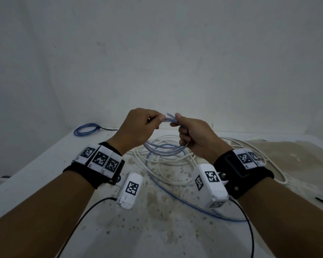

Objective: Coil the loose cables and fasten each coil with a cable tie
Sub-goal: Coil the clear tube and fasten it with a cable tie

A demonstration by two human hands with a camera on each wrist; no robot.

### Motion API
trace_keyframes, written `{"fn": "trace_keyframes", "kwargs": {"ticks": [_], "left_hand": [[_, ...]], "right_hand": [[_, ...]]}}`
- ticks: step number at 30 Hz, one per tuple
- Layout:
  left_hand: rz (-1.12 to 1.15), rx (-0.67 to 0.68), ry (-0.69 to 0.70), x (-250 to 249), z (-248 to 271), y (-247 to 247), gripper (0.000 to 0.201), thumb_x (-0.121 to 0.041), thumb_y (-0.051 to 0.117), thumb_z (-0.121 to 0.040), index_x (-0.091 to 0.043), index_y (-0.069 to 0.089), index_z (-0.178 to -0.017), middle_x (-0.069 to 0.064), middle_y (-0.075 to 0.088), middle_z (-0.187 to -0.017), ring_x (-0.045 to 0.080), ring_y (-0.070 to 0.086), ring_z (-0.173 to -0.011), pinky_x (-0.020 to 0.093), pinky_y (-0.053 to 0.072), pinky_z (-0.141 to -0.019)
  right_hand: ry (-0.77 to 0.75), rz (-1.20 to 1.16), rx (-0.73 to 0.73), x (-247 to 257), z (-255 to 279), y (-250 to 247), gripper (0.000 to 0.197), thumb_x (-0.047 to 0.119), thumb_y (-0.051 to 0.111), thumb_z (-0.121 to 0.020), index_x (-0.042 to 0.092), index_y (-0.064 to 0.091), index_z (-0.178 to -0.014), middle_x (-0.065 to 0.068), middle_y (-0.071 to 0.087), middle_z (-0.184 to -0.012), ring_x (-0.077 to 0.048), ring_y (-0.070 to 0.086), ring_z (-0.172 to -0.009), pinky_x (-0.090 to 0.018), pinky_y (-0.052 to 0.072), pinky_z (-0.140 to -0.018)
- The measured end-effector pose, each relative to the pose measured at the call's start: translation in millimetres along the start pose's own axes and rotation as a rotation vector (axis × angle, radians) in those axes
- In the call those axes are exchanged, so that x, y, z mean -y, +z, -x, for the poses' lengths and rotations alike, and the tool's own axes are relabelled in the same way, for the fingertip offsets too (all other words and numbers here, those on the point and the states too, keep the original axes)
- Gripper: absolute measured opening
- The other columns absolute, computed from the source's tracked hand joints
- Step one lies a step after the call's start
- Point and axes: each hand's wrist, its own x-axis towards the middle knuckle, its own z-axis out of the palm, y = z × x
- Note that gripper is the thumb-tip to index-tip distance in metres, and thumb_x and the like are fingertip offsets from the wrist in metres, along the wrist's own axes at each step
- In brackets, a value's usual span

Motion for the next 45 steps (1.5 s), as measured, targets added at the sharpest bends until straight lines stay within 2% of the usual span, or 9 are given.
{"fn": "trace_keyframes", "kwargs": {"ticks": [5, 7, 10, 16, 23, 28, 35, 41, 45], "left_hand": [[0.032, 0.078, -0.04, 4, -1, -1, 0.022, -0.024, 0.059, -0.097, -0.015, 0.074, -0.084, -0.005, 0.068, -0.062, 0.01, 0.048, -0.04, 0.029, 0.041, -0.048], [0.095, 0.101, -0.091, 4, 0, 4, 0.014, -0.022, 0.056, -0.099, -0.016, 0.068, -0.099, -0.004, 0.07, -0.072, 0.002, 0.047, -0.041, 0.02, 0.041, -0.048], [0.084, 0.188, -0.064, 2, 2, 9, 0.027, -0.017, 0.05, -0.102, -0.02, 0.064, -0.124, -0.007, 0.071, -0.081, -0.002, 0.047, -0.043, 0.008, 0.035, -0.047], [0.035, 0.098, -0.045, 6, 2, 17, 0.024, -0.018, 0.052, -0.101, -0.021, 0.075, -0.107, -0.011, 0.072, -0.079, 0.004, 0.045, -0.045, 0.013, 0.035, -0.049], [0.486, -0.131, -0.362, 0, -8, 19, 0.021, -0.016, 0.053, -0.1, -0.012, 0.074, -0.103, -0.002, 0.071, -0.077, 0.008, 0.04, -0.046, 0.019, 0.034, -0.045], [0.729, -0.048, -0.566, -9, -8, 17, 0.02, -0.017, 0.052, -0.101, -0.014, 0.072, -0.105, 0.002, 0.062, -0.078, 0.009, 0.037, -0.044, 0.019, 0.032, -0.042], [0.593, 0.012, -0.518, -8, -7, 11, 0.02, -0.013, 0.05, -0.101, -0.002, 0.066, -0.105, 0.005, 0.061, -0.08, 0.006, 0.034, -0.04, 0.02, 0.03, -0.039], [0.653, 0.073, -0.585, -11, -6, 9, 0.014, -0.015, 0.054, -0.1, -0.006, 0.065, -0.101, 0.003, 0.061, -0.081, 0.008, 0.034, -0.046, 0.021, 0.032, -0.043], [0.565, 0.118, -0.541, -12, -5, 10, 0.013, -0.014, 0.059, -0.098, -0.003, 0.066, -0.101, 0.005, 0.064, -0.081, 0.009, 0.034, -0.046, 0.021, 0.032, -0.043]], "right_hand": [[0.116, -0.033, 0.037, -2, -2, -4, 0.027, 0.026, 0.065, -0.092, 0.0, 0.07, -0.09, 0.001, 0.016, -0.059, -0.011, 0.017, -0.043, -0.023, 0.032, -0.044], [0.111, -0.001, 0.03, -2, -3, -4, 0.027, 0.025, 0.066, -0.091, -0.001, 0.071, -0.092, 0.002, 0.016, -0.057, -0.01, 0.016, -0.044, -0.022, 0.028, -0.043], [0.1, 0.07, 0.014, 0, -3, -5, 0.023, 0.022, 0.067, -0.091, 0.0, 0.071, -0.094, 0.005, 0.02, -0.053, -0.009, 0.017, -0.044, -0.022, 0.023, -0.042], [0.084, 0.08, -0.01, 0, -3, -4, 0.04, 0.037, 0.061, -0.096, -0.002, 0.07, -0.1, 0.007, 0.026, -0.051, -0.008, 0.021, -0.043, -0.021, 0.022, -0.04], [0.122, -0.184, 0.021, 3, 0, 0, 0.033, 0.033, 0.05, -0.101, 0.005, 0.066, -0.094, 0.001, 0.044, -0.057, -0.012, 0.039, -0.042, -0.025, 0.046, -0.048], [0.087, -0.3, -0.007, 3, 0, 4, 0.027, 0.026, 0.051, -0.101, 0.006, 0.062, -0.086, 0.006, 0.025, -0.052, -0.008, 0.019, -0.039, -0.021, 0.024, -0.038], [0.078, -0.111, -0.002, 5, 3, -2, 0.028, 0.023, 0.047, -0.1, 0.004, 0.064, -0.086, 0.004, 0.032, -0.053, -0.011, 0.023, -0.042, -0.025, 0.032, -0.045], [0.075, -0.032, -0.016, 6, 3, -5, 0.029, 0.022, 0.047, -0.099, 0.003, 0.066, -0.089, 0.002, 0.031, -0.055, -0.012, 0.024, -0.043, -0.027, 0.033, -0.048], [0.079, 0.064, -0.016, 6, 2, -5, 0.041, 0.038, 0.051, -0.096, 0.004, 0.073, -0.092, 0.003, 0.031, -0.056, -0.012, 0.024, -0.044, -0.026, 0.033, -0.05]]}}
